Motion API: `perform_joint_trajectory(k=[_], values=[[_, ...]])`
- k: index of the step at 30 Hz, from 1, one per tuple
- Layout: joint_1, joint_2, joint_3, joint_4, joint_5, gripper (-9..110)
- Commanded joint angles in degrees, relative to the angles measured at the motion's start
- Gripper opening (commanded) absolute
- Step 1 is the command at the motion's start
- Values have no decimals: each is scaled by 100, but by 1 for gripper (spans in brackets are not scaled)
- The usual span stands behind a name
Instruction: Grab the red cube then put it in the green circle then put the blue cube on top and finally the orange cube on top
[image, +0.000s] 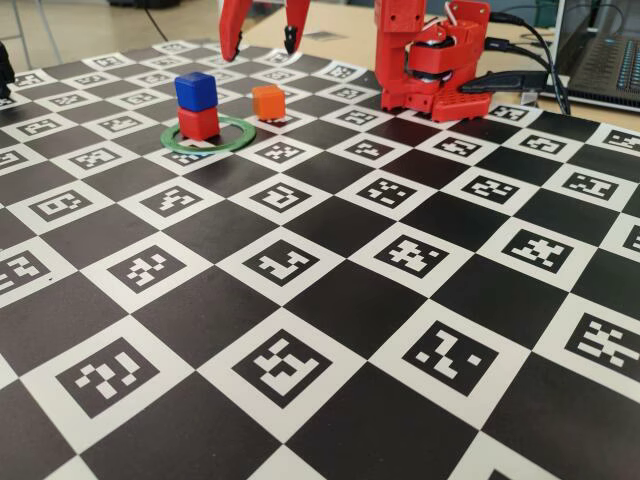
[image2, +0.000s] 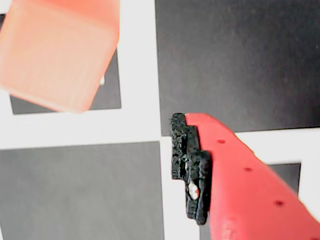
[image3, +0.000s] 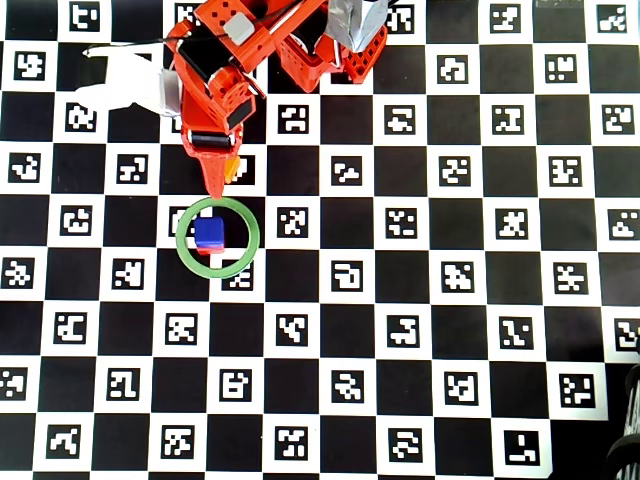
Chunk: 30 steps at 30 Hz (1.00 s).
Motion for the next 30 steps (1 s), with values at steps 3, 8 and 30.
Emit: perform_joint_trajectory(k=[3, 8, 30], values=[[44, -44, 176, -448, -132, 46], [70, -237, 378, -738, -167, 46], [255, -1134, 650, -1608, -220, 46]])
